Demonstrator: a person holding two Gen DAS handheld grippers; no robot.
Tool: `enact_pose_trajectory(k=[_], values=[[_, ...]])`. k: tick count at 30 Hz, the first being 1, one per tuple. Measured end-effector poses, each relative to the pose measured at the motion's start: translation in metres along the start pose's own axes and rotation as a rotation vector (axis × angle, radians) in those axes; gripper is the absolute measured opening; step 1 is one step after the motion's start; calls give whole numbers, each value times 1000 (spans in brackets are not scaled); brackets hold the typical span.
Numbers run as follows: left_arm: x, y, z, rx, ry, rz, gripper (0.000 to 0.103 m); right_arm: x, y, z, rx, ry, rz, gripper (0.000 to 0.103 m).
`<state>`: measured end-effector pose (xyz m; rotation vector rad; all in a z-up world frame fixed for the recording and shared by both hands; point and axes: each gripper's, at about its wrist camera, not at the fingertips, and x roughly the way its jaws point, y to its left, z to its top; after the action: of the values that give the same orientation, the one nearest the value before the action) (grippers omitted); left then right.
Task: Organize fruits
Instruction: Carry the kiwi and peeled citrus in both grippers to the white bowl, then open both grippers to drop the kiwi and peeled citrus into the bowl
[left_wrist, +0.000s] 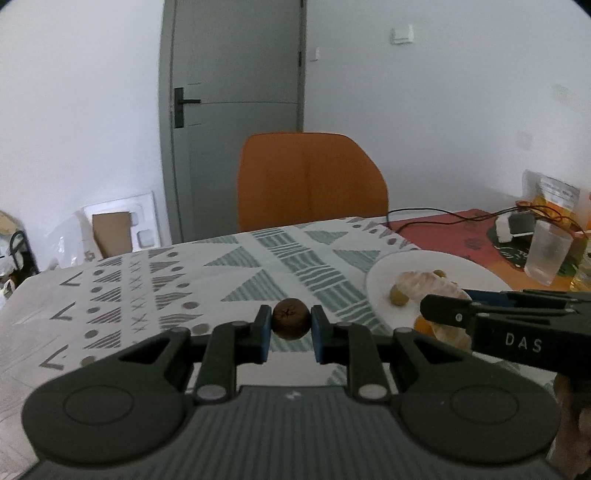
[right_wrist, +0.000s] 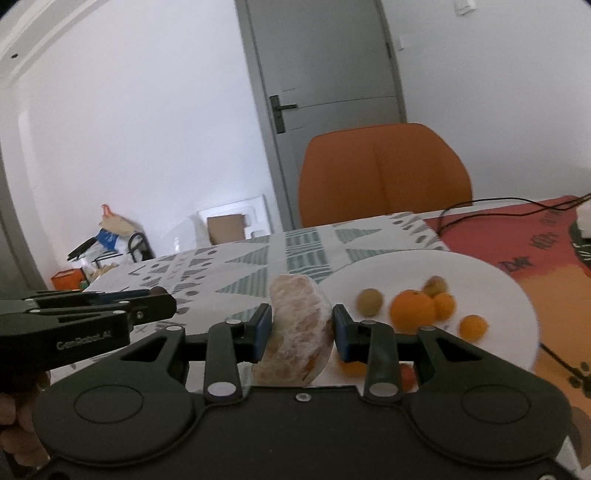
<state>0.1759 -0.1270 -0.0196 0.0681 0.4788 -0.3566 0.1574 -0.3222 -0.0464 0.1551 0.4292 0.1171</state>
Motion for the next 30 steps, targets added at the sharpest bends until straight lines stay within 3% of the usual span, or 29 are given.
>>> enact_pose_trajectory(k=[12,15,30], values=[[19,-32,10,43,9,-42,21,2,-45,-3,38,-15,-60,34],[24,-39,12,57,11,-54,21,1,-47,-5,29,-34,-82,41],[47,-68,17,96,26,-117,21,-22,-85,-15,130,-40,-143,41]])
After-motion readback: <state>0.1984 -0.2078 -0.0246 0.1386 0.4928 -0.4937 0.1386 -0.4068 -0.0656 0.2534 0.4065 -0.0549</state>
